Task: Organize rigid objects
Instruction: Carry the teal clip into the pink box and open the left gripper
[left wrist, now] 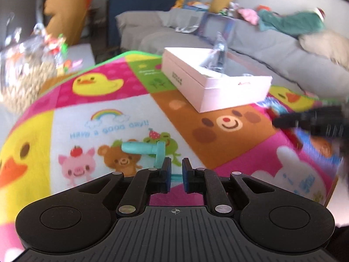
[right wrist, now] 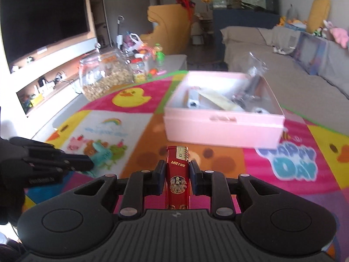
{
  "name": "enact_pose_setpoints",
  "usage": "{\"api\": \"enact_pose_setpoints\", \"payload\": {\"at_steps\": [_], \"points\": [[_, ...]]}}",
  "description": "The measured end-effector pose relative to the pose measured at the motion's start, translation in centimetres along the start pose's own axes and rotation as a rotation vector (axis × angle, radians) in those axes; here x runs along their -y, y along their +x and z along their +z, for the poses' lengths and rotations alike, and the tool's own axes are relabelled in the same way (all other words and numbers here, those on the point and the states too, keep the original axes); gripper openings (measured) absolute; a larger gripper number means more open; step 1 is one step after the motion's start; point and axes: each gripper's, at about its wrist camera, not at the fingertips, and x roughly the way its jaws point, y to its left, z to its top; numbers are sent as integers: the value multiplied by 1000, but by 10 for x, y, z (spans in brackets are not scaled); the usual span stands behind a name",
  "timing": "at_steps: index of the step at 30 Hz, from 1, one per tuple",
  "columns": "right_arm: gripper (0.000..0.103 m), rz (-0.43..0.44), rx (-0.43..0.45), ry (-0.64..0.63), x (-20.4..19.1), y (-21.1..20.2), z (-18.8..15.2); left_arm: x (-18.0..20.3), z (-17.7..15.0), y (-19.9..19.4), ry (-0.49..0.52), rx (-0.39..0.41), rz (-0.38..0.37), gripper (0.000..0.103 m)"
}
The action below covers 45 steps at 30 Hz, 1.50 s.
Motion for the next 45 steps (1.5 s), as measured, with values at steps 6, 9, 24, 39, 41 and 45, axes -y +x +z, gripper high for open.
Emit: {"api": "enact_pose_setpoints", "payload": {"at_steps": [6, 9, 24, 39, 41, 45], "points": [[23, 9, -29, -4, -1, 19, -12, 3, 13, 1, -16, 16, 87, 15], [23, 11, -41, -11, -3, 27, -15, 3, 17, 2, 12, 15, 113, 17], [23, -32, -68, -107, -15, 43, -22, -20, 14, 41, -42, -74, 54, 22], [21, 64, 63, -17, -3, -31, -1, 30, 11, 2, 179, 78, 1, 14], [15, 63, 102, -23, -3, -42, 2, 36, 22, -6, 177, 101, -17, 14], [11, 58, 137, -18, 0, -50, 5, 55, 61, -21, 242, 186, -53, 14]]}}
